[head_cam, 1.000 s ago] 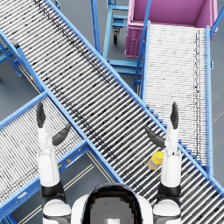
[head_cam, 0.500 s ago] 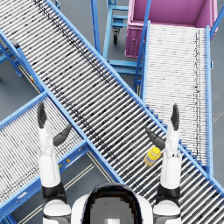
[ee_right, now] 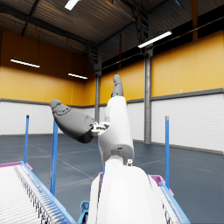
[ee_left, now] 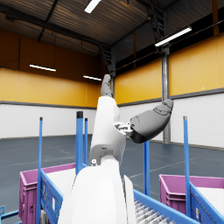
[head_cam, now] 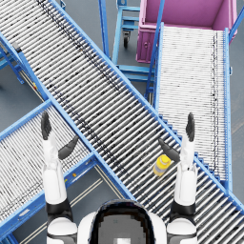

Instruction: Pick up the oil and place it on the left assembly line, put the cola on the right, and keep Sprite still

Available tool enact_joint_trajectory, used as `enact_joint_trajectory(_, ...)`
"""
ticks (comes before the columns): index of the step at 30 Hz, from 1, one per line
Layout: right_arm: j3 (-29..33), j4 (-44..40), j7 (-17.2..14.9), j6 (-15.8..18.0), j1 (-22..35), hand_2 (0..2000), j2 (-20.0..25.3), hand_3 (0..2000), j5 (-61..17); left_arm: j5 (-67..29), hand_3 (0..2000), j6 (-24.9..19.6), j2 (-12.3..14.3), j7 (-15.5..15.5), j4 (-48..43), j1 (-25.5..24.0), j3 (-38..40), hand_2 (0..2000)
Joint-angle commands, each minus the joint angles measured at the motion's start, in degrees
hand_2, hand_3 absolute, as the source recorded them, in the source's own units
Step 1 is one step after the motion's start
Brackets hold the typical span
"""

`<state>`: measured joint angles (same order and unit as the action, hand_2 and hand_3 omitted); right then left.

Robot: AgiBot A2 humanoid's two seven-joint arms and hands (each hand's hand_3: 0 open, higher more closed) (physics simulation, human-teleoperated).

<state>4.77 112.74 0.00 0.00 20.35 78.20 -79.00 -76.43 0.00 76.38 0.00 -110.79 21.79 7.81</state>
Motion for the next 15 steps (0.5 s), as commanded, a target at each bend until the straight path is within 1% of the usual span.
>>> enact_joint_trajectory(1,-0.04,0.07,0.00,0.00,-0.16,0,0.05,0,0.00,0.00,0,0.00,-0.01,0.00,-0.68,0.13,0.30,0)
enact_joint_trajectory(4,0.09,0.56,0.00,0.00,-0.35,0,0.18,0,0.00,0.00,0,0.00,0.20,0.00,-0.38,-0.26,-0.01,0)
enact_joint_trajectory(6,0.00,0.51,0.00,0.00,0.97,0,0.04,0,0.00,0.00,0,0.00,-0.05,0.00,-0.72,1.06,-0.46,0)
enact_joint_trajectory(7,0.00,0.57,0.00,0.00,1.35,0,0.01,0,0.00,0.00,0,0.00,0.23,0.00,-0.48,0.01,-0.23,0)
enact_joint_trajectory(8,-0.27,0.33,0.00,0.00,1.35,0,0.08,0,0.00,0.00,0,0.00,0.23,0.00,-0.52,0.14,-0.30,0)
enact_joint_trajectory(9,-0.09,0.38,0.00,0.00,0.19,0,0.28,0,0.00,0.00,0,0.00,0.23,0.00,-0.55,0.24,-0.36,0)
enact_joint_trajectory(10,-0.15,0.34,0.00,0.00,0.36,0,0.28,0,0.00,0.00,0,0.00,0.01,0.00,-0.39,1.25,-0.28,0)
enact_joint_trajectory(11,-0.14,0.59,0.00,0.00,1.18,0,0.19,0,0.00,0.00,0,0.00,0.09,0.00,-0.37,1.06,-0.24,0)
enact_joint_trajectory(15,0.35,0.93,0.00,0.00,0.07,0,0.49,0,0.00,0.00,0,0.00,0.41,0.00,-0.55,0.24,-0.30,0)
